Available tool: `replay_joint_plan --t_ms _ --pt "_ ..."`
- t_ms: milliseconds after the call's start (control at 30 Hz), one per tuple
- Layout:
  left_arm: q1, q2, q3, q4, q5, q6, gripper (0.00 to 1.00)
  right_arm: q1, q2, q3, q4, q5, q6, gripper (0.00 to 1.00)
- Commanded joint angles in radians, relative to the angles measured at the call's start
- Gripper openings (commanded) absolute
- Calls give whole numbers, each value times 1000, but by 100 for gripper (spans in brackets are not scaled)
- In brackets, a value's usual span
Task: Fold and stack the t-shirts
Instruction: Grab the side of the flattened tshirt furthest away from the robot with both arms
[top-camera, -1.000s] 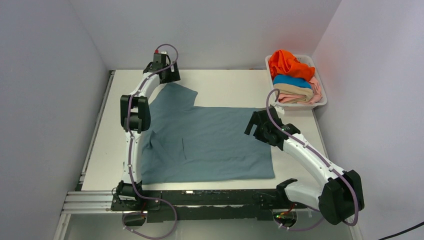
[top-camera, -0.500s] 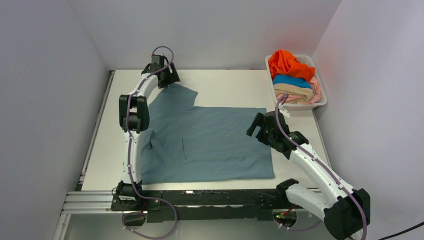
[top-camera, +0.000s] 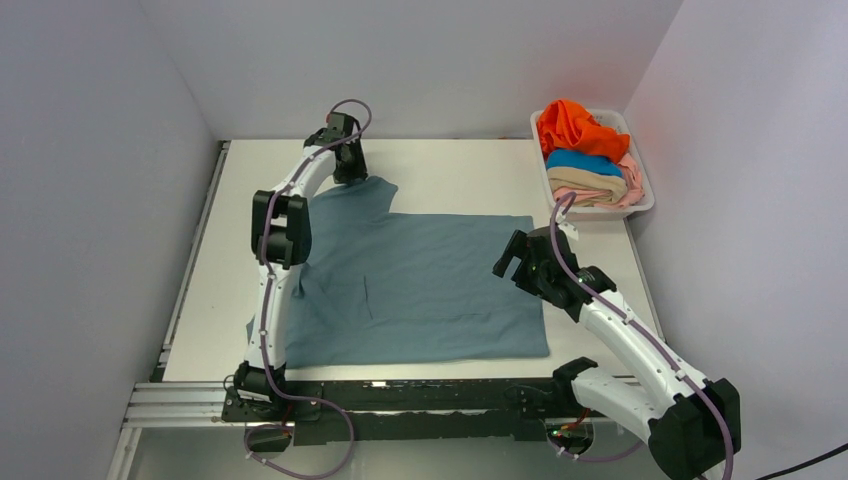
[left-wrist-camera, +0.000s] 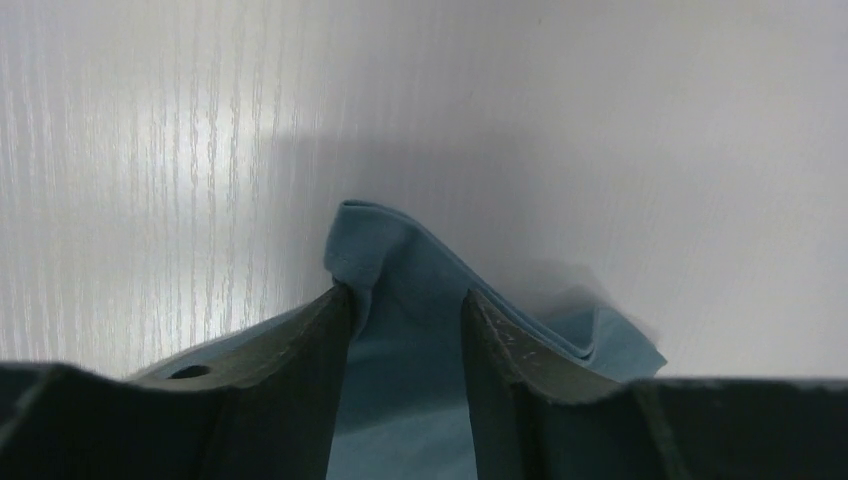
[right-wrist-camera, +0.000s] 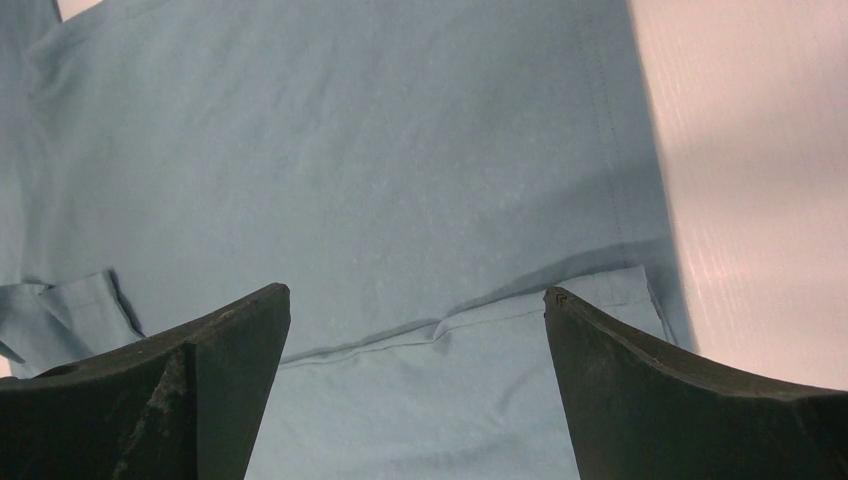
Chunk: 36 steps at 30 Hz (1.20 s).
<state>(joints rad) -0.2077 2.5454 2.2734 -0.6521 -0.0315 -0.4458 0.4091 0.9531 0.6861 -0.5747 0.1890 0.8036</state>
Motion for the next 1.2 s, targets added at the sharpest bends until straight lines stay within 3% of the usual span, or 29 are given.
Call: replay_joint_plan --t_ms 0,233,400,567,700,1000,1167 --pt "-24 33 -4 -233 -14 15 47 -2 -26 -4 16 -3 2 100" --pt "-36 16 -37 -297 -72 58 40 -3 -32 -6 26 10 -6 100" --pt "-39 -26 -127 -359 -8 81 41 -3 -19 4 26 20 -16 100" --pt "-53 -117 -309 -333 -11 40 45 -2 -8 4 49 23 -32 100" --pt "-71 -87 -281 -423 -20 -12 42 -3 14 15 57 24 -52 100" --pt "-83 -116 -339 -384 -36 -50 1 -3 66 47 80 43 -87 100" --pt "-83 -129 -298 -408 -109 -37 0 -6 117 85 100 77 -98 100"
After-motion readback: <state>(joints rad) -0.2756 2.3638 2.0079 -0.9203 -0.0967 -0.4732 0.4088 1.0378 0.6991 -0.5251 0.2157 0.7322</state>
